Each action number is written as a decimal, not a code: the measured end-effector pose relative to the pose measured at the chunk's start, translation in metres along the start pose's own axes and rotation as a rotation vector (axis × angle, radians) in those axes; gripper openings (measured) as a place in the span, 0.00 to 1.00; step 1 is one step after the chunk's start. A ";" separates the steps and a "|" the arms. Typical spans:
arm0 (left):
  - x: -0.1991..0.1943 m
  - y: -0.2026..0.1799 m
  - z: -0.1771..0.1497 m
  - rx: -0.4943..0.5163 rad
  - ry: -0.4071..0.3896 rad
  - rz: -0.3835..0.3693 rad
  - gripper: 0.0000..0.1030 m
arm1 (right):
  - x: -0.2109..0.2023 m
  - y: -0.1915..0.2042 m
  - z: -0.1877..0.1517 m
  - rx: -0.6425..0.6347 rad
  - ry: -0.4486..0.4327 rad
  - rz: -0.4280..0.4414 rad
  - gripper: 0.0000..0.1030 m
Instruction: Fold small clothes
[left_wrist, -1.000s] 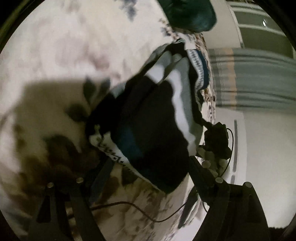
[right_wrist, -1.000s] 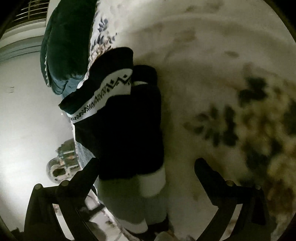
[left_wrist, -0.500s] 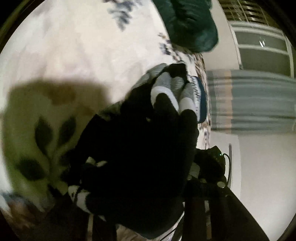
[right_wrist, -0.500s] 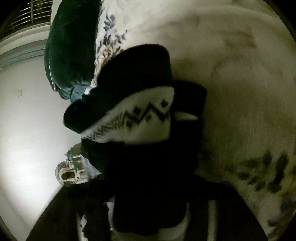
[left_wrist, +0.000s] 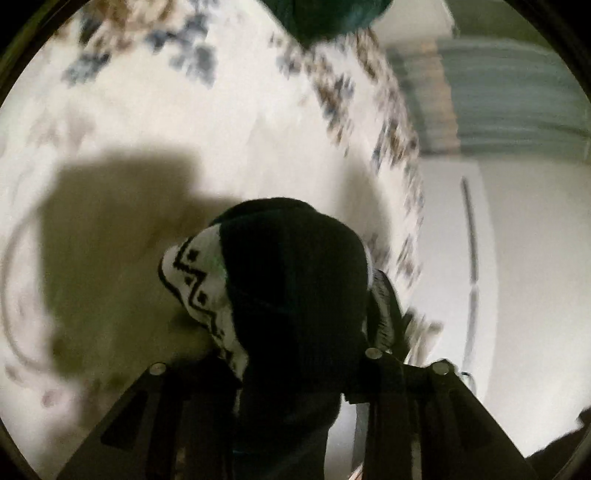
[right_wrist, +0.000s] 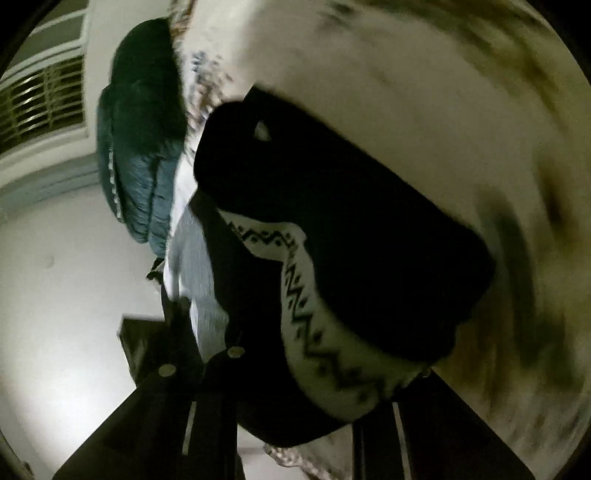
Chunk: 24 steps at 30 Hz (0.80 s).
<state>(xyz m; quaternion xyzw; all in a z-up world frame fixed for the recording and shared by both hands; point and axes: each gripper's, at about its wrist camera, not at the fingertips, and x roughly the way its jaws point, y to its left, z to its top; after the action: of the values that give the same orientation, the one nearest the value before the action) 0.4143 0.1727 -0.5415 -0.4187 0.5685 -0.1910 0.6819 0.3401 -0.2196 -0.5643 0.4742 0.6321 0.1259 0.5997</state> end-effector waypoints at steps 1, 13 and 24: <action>0.004 0.010 -0.010 -0.010 0.036 0.028 0.42 | -0.002 -0.006 -0.020 0.008 -0.006 -0.023 0.18; -0.048 0.014 -0.065 -0.086 -0.182 0.093 0.64 | -0.049 -0.042 -0.039 -0.010 -0.047 -0.259 0.59; -0.046 0.002 -0.056 0.051 -0.252 0.293 0.66 | -0.005 0.058 0.082 -0.354 -0.006 -0.230 0.73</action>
<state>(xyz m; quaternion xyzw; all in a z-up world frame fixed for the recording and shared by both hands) 0.3482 0.1879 -0.5146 -0.3346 0.5282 -0.0502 0.7788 0.4372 -0.2268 -0.5394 0.2867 0.6484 0.1644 0.6858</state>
